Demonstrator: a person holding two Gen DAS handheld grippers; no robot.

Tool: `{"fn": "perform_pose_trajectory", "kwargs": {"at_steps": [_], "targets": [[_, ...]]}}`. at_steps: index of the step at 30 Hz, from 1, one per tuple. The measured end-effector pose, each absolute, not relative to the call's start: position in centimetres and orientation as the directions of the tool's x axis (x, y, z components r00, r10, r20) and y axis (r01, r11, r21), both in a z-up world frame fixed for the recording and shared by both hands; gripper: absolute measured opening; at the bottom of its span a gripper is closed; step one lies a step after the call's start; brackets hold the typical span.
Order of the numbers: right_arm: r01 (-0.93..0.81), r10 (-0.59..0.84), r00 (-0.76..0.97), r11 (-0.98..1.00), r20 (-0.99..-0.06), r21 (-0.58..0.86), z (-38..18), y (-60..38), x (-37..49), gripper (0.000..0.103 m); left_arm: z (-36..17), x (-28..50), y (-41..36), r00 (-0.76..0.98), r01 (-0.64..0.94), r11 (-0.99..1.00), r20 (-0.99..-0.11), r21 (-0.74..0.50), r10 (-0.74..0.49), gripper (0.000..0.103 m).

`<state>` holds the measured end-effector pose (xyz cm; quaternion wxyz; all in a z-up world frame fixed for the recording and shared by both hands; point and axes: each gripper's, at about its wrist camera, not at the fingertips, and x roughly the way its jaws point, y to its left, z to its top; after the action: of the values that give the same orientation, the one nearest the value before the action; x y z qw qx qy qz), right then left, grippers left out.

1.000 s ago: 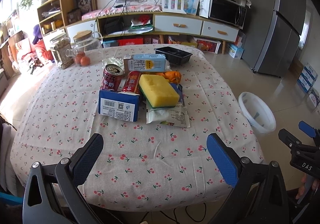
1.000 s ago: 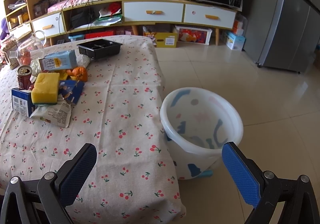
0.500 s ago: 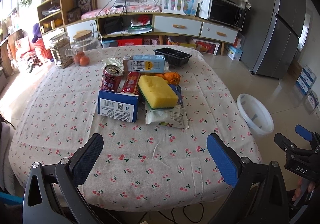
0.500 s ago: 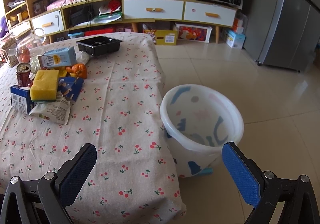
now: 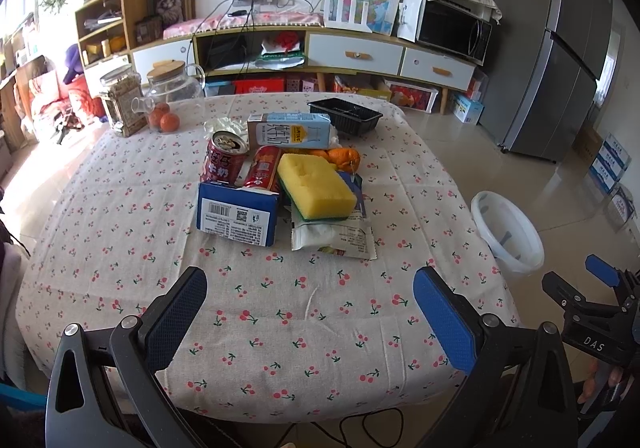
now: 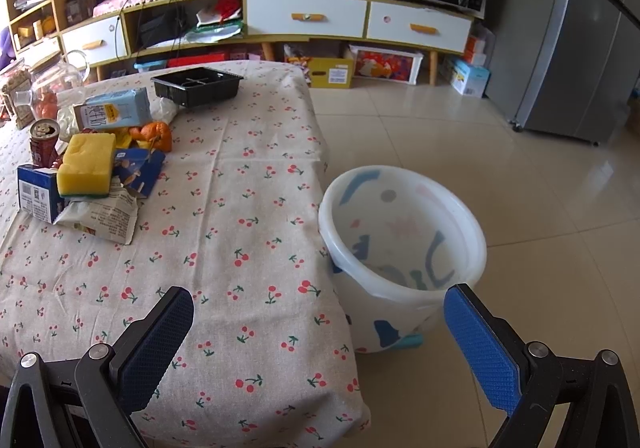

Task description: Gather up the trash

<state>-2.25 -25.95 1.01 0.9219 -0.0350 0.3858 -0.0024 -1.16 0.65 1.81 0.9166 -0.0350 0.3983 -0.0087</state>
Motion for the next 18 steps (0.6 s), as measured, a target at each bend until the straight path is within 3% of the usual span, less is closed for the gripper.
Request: {"fn": "perform_pose_trajectory", "kwargs": {"at_steps": [18], "targets": [[-0.017, -0.039, 0.710, 0.997, -0.703, -0.072, 1.17, -25.88, -2.28, 0.103, 1.99, -1.37, 1.22, 0.684, -0.015, 0.997, -0.727, -0.082, -0.049, 0.103]]}}
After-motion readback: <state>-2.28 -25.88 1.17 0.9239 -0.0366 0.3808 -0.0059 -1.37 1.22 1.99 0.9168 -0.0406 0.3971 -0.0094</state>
